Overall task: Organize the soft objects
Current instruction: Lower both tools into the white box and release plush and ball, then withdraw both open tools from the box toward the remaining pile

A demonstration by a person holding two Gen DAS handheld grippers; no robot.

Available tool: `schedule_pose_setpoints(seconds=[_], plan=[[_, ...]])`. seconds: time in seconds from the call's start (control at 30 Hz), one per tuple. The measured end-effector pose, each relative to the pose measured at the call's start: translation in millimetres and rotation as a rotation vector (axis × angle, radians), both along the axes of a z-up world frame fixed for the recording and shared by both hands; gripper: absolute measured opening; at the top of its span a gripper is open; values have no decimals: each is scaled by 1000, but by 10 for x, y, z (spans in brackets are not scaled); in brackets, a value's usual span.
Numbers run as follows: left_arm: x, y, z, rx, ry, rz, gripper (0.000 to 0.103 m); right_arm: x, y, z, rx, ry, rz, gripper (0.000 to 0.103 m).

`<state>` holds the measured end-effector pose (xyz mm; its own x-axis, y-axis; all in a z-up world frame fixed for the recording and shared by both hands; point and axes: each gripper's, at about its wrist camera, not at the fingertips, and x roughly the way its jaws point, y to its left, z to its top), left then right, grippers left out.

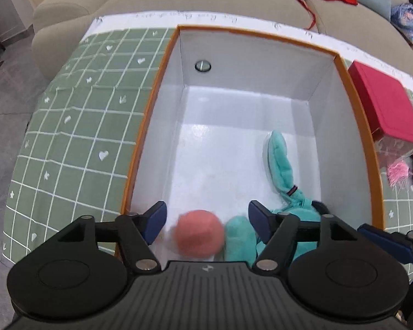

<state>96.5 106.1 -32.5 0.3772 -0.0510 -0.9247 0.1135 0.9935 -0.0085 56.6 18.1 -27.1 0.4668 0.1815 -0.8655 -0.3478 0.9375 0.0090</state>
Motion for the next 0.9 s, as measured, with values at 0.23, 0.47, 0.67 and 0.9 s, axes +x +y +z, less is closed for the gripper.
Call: schedule_pose_setpoints(seconds=[0.23,0.47,0.67,0.9], plan=[[-21,39,190,-116,-84,-1,95,-38,-3,118,1,-38,-10,66],[-19,125,416,-131,-160,124,95,-77,-89,240,23,-98,-29,84],[-65,154,631,-156,-217,173,95,-121,-248,350,54,-121,-67,85],[-208,-48,901,-147,-293,161,95,-192,-547,571,95,-154,-116,86]])
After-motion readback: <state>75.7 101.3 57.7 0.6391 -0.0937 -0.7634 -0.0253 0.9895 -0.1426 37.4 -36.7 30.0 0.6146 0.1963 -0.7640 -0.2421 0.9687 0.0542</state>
